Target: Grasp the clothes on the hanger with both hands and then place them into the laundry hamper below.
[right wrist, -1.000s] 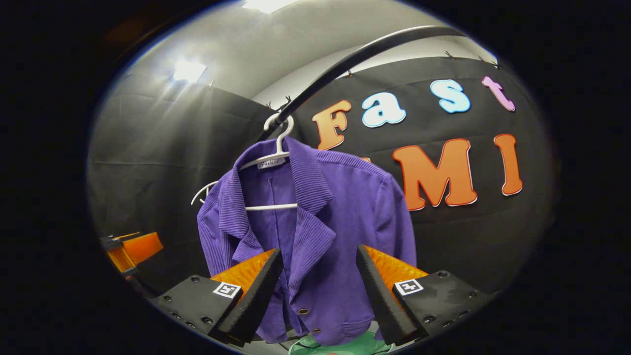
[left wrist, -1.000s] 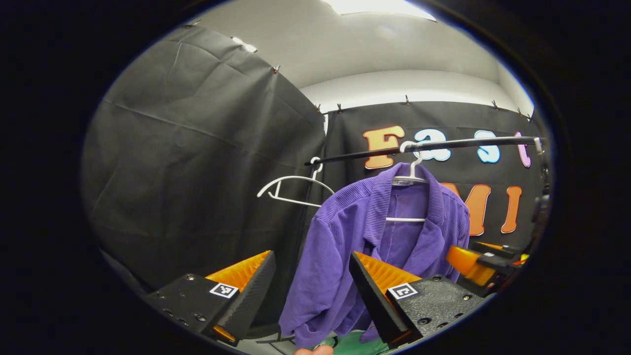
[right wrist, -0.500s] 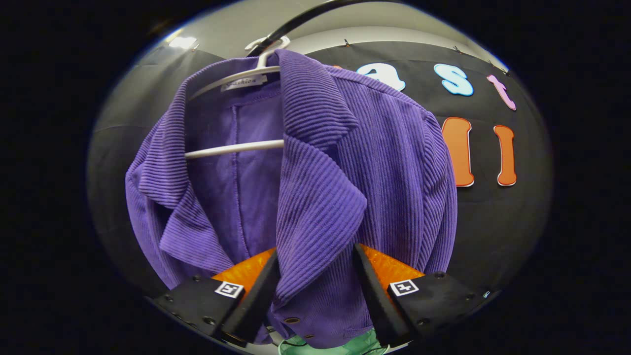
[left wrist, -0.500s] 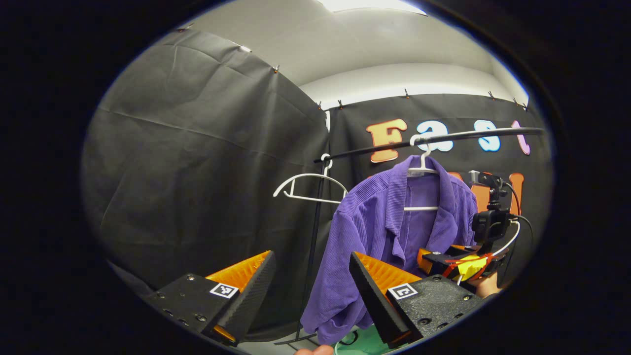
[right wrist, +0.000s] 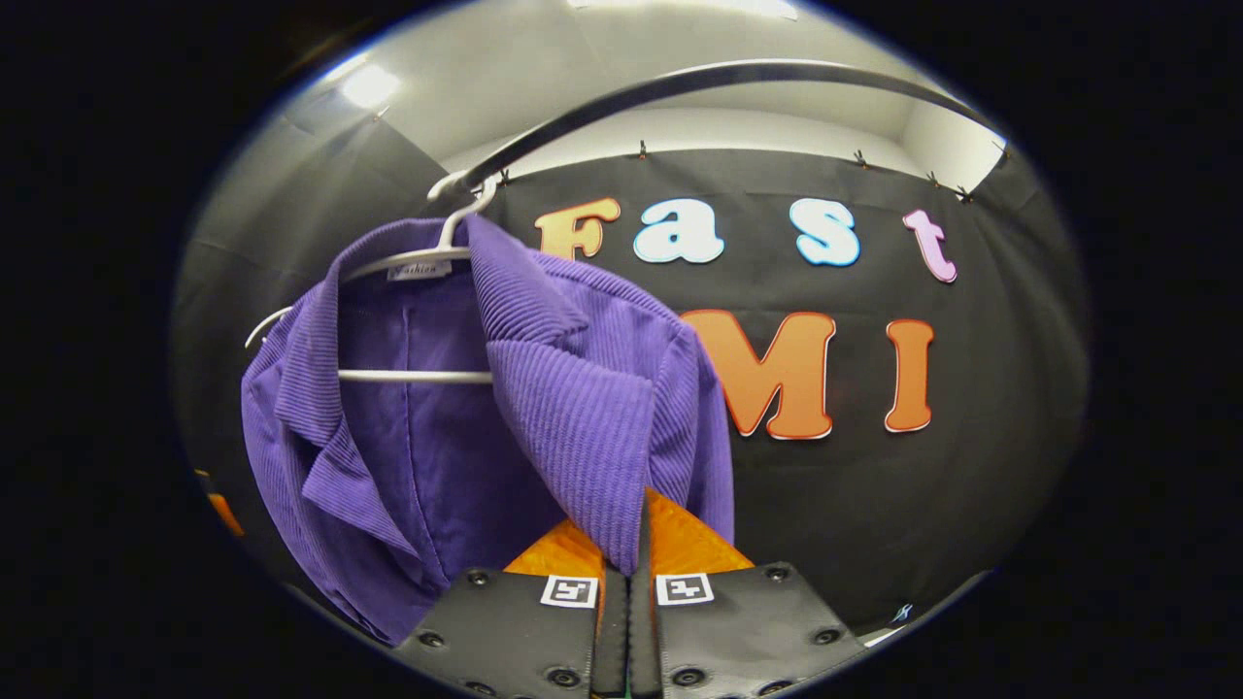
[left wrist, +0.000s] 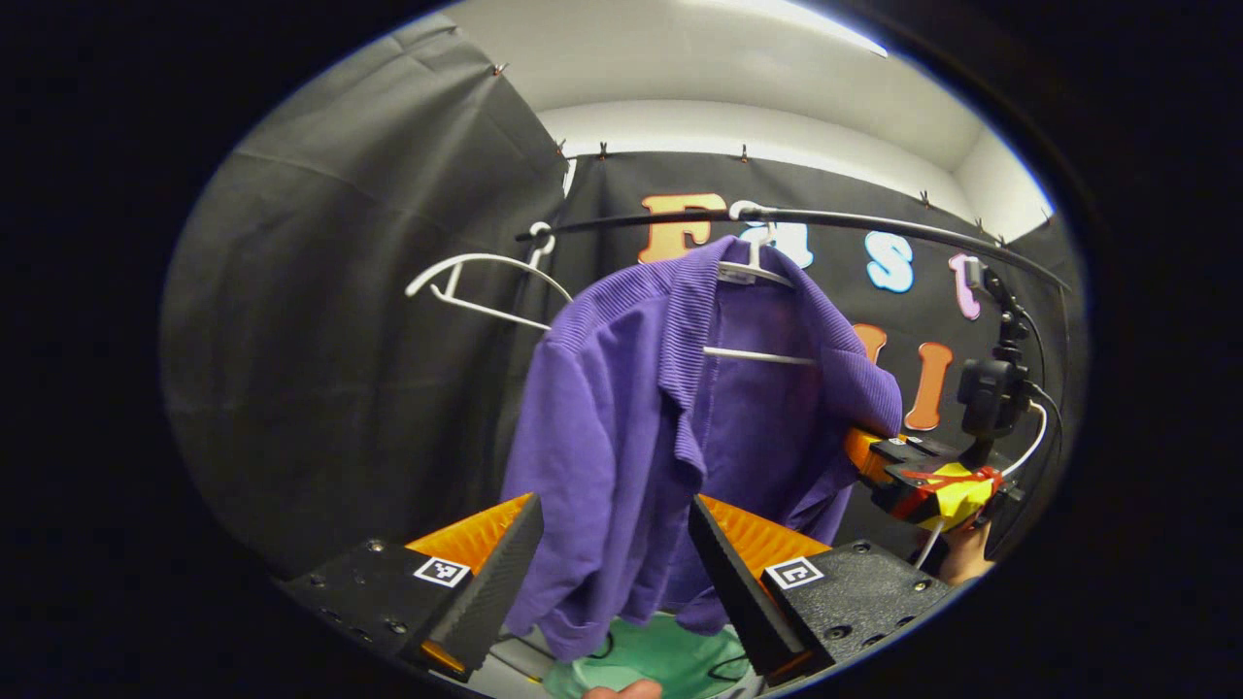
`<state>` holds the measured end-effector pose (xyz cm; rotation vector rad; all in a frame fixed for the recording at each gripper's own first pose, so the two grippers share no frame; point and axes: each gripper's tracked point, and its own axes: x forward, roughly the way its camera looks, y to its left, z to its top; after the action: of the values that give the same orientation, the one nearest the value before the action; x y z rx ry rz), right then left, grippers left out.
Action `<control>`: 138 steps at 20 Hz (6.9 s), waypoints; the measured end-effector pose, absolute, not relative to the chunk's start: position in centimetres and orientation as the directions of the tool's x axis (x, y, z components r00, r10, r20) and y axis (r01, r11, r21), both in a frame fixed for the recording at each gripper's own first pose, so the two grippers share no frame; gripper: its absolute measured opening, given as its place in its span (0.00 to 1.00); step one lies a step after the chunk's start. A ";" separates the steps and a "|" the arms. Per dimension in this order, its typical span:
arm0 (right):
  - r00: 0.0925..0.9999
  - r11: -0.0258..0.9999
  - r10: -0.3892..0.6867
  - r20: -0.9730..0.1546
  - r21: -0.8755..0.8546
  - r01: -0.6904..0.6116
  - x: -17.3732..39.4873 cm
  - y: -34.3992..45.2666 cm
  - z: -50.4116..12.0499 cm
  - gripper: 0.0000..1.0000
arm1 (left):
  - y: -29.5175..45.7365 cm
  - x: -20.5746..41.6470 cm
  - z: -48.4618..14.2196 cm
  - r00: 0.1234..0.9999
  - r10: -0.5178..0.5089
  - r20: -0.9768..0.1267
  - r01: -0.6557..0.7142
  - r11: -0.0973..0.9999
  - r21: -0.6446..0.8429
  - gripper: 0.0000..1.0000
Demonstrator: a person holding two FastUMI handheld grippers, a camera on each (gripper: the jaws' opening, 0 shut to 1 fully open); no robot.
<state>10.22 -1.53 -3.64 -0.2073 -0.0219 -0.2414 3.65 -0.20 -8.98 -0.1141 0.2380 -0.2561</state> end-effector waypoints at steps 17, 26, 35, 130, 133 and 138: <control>0.990 0.990 0.092 0.111 -0.117 -0.079 7.9 -1.7 1.1 0.13 | -2.1 14.7 -15.6 0.970 0.238 -0.041 -0.231 0.964 0.131 0.92; 0.985 0.980 -0.041 0.166 -0.184 0.072 7.1 -2.6 1.6 0.08 | 3.0 8.8 -4.7 0.958 0.217 0.189 -0.273 0.892 0.361 0.02; 0.865 0.859 -0.332 0.375 -0.259 0.442 8.5 -8.0 6.2 0.08 | 12.3 12.5 5.4 0.868 0.360 0.342 -0.472 0.812 0.342 0.05; 0.535 0.995 -0.017 -0.845 -0.068 -0.075 2.0 -1.9 -36.5 0.99 | -4.0 0.1 -36.9 0.451 -0.181 -0.874 0.144 0.981 -0.129 0.94; 0.541 0.995 -0.022 -0.841 -0.069 -0.066 1.5 -1.8 -36.1 0.99 | -4.1 -0.2 -36.4 0.456 -0.199 -0.867 0.163 0.977 -0.139 0.94; 0.585 0.995 -0.007 -0.811 -0.062 -0.073 1.2 0.3 -34.4 0.99 | -2.8 0.1 -33.4 0.539 -0.211 -0.816 0.206 0.972 -0.115 0.94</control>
<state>1.22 0.31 -34.38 -0.0917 0.9456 0.0386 0.12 -2.84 -33.43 -0.0050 0.9710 -0.2477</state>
